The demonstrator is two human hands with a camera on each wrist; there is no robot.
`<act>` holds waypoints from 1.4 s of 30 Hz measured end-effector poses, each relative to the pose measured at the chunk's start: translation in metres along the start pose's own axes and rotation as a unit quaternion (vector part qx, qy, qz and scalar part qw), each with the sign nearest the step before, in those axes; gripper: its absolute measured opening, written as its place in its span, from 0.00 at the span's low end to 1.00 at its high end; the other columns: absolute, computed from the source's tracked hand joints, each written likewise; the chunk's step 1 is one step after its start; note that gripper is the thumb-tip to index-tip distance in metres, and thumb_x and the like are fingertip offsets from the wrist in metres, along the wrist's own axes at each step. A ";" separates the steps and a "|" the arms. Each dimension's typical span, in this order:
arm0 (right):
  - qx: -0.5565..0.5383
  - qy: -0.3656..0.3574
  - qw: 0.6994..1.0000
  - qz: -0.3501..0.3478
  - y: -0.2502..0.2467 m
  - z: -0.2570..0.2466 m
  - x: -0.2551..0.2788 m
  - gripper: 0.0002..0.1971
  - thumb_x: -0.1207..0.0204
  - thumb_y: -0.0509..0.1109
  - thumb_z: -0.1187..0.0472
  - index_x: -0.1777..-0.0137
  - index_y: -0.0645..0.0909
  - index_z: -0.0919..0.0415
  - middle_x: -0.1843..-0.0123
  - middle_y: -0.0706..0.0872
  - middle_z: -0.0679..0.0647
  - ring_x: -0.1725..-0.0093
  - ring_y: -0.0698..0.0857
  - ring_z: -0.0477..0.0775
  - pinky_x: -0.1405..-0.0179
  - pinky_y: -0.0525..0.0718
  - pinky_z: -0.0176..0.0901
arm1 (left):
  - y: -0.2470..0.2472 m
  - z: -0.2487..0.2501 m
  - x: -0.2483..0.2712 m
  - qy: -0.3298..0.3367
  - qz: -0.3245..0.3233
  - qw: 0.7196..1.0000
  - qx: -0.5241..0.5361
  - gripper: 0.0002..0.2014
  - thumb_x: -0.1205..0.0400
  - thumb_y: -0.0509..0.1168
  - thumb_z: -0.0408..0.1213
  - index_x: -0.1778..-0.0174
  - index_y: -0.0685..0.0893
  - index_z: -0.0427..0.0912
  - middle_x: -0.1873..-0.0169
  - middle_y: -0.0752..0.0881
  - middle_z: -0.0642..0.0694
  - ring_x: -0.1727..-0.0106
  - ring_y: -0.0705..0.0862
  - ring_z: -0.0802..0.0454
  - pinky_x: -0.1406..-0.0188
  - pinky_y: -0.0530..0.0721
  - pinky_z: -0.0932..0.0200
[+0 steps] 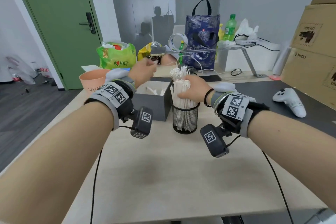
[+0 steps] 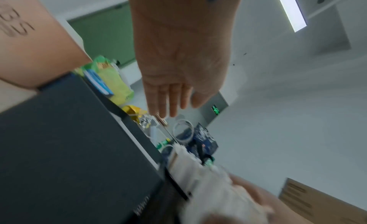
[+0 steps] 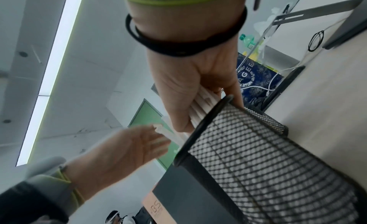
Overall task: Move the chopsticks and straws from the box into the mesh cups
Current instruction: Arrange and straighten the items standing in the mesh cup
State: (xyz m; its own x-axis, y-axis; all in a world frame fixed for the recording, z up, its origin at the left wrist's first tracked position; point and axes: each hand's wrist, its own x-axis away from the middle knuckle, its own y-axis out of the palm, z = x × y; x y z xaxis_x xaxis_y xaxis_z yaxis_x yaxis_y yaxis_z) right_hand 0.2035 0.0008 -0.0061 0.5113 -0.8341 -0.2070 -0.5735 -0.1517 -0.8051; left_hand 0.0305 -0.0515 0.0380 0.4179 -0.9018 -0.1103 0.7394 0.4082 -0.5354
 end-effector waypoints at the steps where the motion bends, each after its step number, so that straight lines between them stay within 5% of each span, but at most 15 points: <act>1: -0.003 0.002 1.000 -0.002 -0.001 0.004 -0.004 0.31 0.33 0.77 0.57 0.29 0.75 0.63 0.31 0.81 0.60 0.32 0.79 0.60 0.43 0.75 0.40 | -0.004 -0.005 -0.009 -0.035 0.018 0.999 -0.026 0.09 0.17 0.58 0.33 0.62 0.78 0.33 0.69 0.77 0.43 0.64 0.78 0.45 0.61 0.81 0.55; 6: -0.019 0.012 1.000 0.007 -0.002 0.020 -0.021 0.31 0.34 0.77 0.57 0.30 0.76 0.62 0.35 0.83 0.58 0.37 0.82 0.58 0.48 0.74 0.39 | -0.001 -0.026 -0.037 -0.198 -0.104 0.963 -0.151 0.18 0.14 0.58 0.35 0.72 0.73 0.36 0.81 0.80 0.43 0.86 0.79 0.56 0.76 0.78 0.63; 8: -0.019 0.003 1.000 0.003 -0.004 0.023 -0.022 0.26 0.34 0.76 0.58 0.35 0.78 0.60 0.39 0.83 0.57 0.43 0.81 0.55 0.51 0.72 0.39 | 0.007 -0.029 -0.039 -0.190 -0.146 0.940 -0.243 0.14 0.16 0.61 0.41 0.58 0.83 0.33 0.68 0.88 0.43 0.71 0.85 0.52 0.66 0.79 0.63; 10: -0.013 -0.003 1.000 -0.006 -0.005 0.025 -0.024 0.19 0.33 0.76 0.59 0.43 0.77 0.55 0.47 0.80 0.54 0.48 0.78 0.53 0.54 0.70 0.39 | 0.015 -0.026 -0.038 -0.191 -0.190 0.912 -0.308 0.20 0.17 0.62 0.44 0.36 0.81 0.32 0.47 0.85 0.40 0.56 0.82 0.48 0.62 0.76 0.62; 14: -0.003 -0.008 1.000 -0.018 -0.006 0.026 -0.029 0.26 0.34 0.76 0.59 0.36 0.77 0.64 0.49 0.76 0.50 0.49 0.75 0.50 0.54 0.69 0.39 | 0.027 -0.024 -0.041 -0.160 -0.224 0.908 -0.316 0.21 0.19 0.64 0.46 0.32 0.80 0.40 0.43 0.84 0.44 0.40 0.83 0.44 0.63 0.78 0.62; 18: -0.013 -0.012 1.000 -0.023 -0.004 0.028 -0.032 0.28 0.34 0.76 0.58 0.34 0.76 0.65 0.47 0.77 0.51 0.49 0.75 0.49 0.53 0.69 0.38 | 0.038 -0.030 -0.048 -0.177 -0.194 0.945 -0.195 0.16 0.18 0.65 0.39 0.39 0.78 0.34 0.58 0.82 0.48 0.58 0.81 0.54 0.76 0.83 0.68; 21: -0.025 -0.023 0.999 -0.022 -0.005 0.029 -0.031 0.24 0.34 0.76 0.60 0.37 0.77 0.61 0.48 0.78 0.51 0.50 0.76 0.50 0.54 0.70 0.39 | 0.044 -0.030 -0.050 -0.155 -0.198 0.956 -0.153 0.20 0.15 0.59 0.33 0.28 0.75 0.29 0.47 0.85 0.40 0.54 0.84 0.51 0.69 0.79 0.70; 23: -0.025 -0.028 0.999 -0.024 -0.006 0.029 -0.030 0.19 0.34 0.76 0.60 0.45 0.75 0.55 0.50 0.78 0.51 0.51 0.76 0.51 0.55 0.70 0.39 | 0.047 -0.029 -0.048 -0.140 -0.185 0.954 -0.188 0.20 0.14 0.57 0.33 0.26 0.74 0.30 0.30 0.79 0.37 0.35 0.82 0.45 0.67 0.81 0.72; 26: -0.032 -0.031 0.999 -0.026 -0.007 0.029 -0.027 0.18 0.34 0.76 0.61 0.48 0.73 0.54 0.51 0.78 0.51 0.52 0.76 0.51 0.55 0.70 0.39 | 0.051 -0.028 -0.044 -0.074 -0.155 0.952 -0.254 0.21 0.12 0.54 0.38 0.23 0.72 0.37 0.24 0.74 0.41 0.23 0.72 0.45 0.31 0.73 0.60; 27: -0.035 -0.032 0.999 -0.025 -0.006 0.029 -0.027 0.18 0.34 0.76 0.61 0.46 0.75 0.55 0.51 0.77 0.51 0.52 0.76 0.51 0.55 0.70 0.39 | 0.052 -0.029 -0.045 -0.076 -0.161 0.945 -0.276 0.21 0.12 0.54 0.38 0.23 0.71 0.36 0.24 0.74 0.41 0.23 0.72 0.44 0.31 0.72 0.59; 29: -0.032 -0.033 0.999 -0.028 -0.006 0.029 -0.027 0.20 0.34 0.76 0.61 0.42 0.76 0.56 0.50 0.76 0.50 0.51 0.75 0.50 0.54 0.70 0.39 | 0.052 -0.029 -0.046 -0.105 -0.180 0.941 -0.266 0.20 0.13 0.56 0.34 0.27 0.75 0.31 0.27 0.77 0.37 0.25 0.76 0.42 0.50 0.79 0.65; 31: -0.028 -0.035 0.998 -0.031 -0.007 0.029 -0.027 0.21 0.34 0.76 0.60 0.42 0.75 0.54 0.49 0.75 0.50 0.50 0.74 0.50 0.53 0.70 0.39 | 0.053 -0.026 -0.047 -0.089 -0.200 0.934 -0.284 0.19 0.15 0.58 0.32 0.30 0.77 0.29 0.29 0.79 0.35 0.28 0.79 0.42 0.63 0.74 0.72; 36: -0.011 -0.047 0.996 -0.068 -0.014 0.025 -0.023 0.25 0.33 0.76 0.59 0.36 0.75 0.56 0.45 0.75 0.48 0.47 0.76 0.50 0.50 0.72 0.39 | 0.050 -0.029 -0.049 -0.070 -0.199 0.922 -0.324 0.17 0.15 0.57 0.36 0.33 0.81 0.33 0.33 0.81 0.35 0.47 0.74 0.51 0.69 0.69 0.71; 39: 0.008 -0.039 0.992 -0.117 -0.024 0.017 -0.018 0.30 0.30 0.75 0.58 0.27 0.70 0.57 0.41 0.75 0.50 0.44 0.75 0.50 0.45 0.76 0.41 | 0.047 -0.033 -0.052 -0.085 -0.208 0.920 -0.322 0.06 0.15 0.58 0.37 0.50 0.78 0.40 0.48 0.78 0.41 0.48 0.74 0.51 0.68 0.70 0.70; 42: 0.032 -0.044 0.985 -0.162 -0.034 0.009 -0.014 0.35 0.28 0.73 0.54 0.22 0.64 0.53 0.30 0.73 0.51 0.39 0.72 0.46 0.40 0.71 0.37 | 0.046 -0.029 -0.050 -0.114 -0.222 0.928 -0.277 0.09 0.16 0.60 0.40 0.58 0.78 0.40 0.55 0.79 0.41 0.54 0.77 0.45 0.67 0.73 0.65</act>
State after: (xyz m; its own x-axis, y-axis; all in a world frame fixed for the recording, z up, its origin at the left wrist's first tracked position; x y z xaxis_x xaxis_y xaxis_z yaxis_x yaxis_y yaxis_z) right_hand 0.2218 0.0219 0.0194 0.7152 -0.6986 0.0214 -0.3310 -0.3655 -0.8700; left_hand 0.0278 0.0084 -0.0053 0.2848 -0.8842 0.3703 0.5061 -0.1893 -0.8414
